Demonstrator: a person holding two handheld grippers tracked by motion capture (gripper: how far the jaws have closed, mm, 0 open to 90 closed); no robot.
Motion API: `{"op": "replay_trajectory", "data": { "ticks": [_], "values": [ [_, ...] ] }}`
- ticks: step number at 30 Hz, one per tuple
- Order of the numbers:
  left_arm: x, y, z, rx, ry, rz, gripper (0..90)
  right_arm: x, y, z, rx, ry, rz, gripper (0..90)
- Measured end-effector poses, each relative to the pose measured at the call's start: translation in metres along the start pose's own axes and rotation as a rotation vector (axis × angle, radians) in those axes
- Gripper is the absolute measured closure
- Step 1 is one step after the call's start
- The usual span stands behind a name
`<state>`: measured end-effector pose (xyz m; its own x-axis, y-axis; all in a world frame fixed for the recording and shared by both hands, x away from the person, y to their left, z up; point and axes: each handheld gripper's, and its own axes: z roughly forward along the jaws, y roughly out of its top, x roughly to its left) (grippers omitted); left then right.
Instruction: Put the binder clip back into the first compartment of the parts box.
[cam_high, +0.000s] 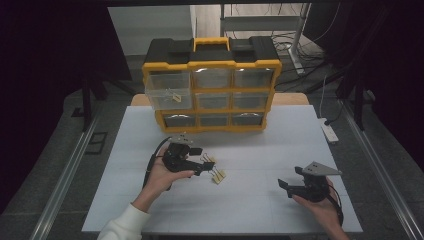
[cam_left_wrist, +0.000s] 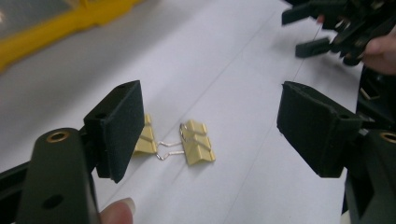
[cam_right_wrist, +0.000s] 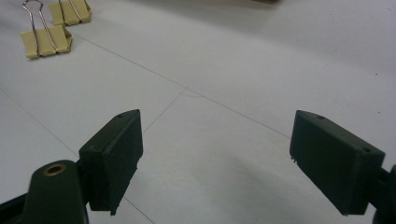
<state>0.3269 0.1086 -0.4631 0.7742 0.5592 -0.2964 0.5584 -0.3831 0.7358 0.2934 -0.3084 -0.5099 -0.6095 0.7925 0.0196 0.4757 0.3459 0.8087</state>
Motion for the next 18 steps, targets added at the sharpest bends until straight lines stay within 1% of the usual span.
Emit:
{"op": "replay_trajectory", "data": {
  "ticks": [1, 3, 5, 6, 9, 15, 18],
  "values": [
    [0.0, 0.0, 0.0, 0.0, 0.0, 0.0, 23.2, 0.0, 0.0, 0.0, 0.0, 0.0, 0.0, 17.4],
    [0.002, -0.002, 0.009, 0.028, -0.006, -0.002, 22.8, 0.0, 0.0, 0.0, -0.001, 0.002, 0.0, 17.4],
    [0.003, -0.004, 0.015, 0.047, -0.012, -0.009, 22.4, 0.0, 0.0, 0.0, 0.001, 0.0, -0.002, 17.4],
    [0.003, -0.005, 0.02, 0.062, -0.014, -0.021, 22.3, 0.0, 0.0, 0.0, 0.0, 0.003, -0.001, 17.5],
    [0.005, -0.007, 0.027, 0.084, -0.015, -0.031, 21.8, 0.0, 0.0, 0.001, 0.003, 0.002, 0.0, 17.4],
    [0.007, -0.009, 0.038, 0.113, -0.021, -0.047, 22.2, 0.0, 0.0, 0.001, 0.004, 0.001, -0.001, 17.4],
    [0.008, -0.009, 0.043, 0.124, -0.008, -0.063, 23.3, 0.0, -0.001, 0.001, 0.004, 0.003, -0.001, 17.4]
  ]
}}
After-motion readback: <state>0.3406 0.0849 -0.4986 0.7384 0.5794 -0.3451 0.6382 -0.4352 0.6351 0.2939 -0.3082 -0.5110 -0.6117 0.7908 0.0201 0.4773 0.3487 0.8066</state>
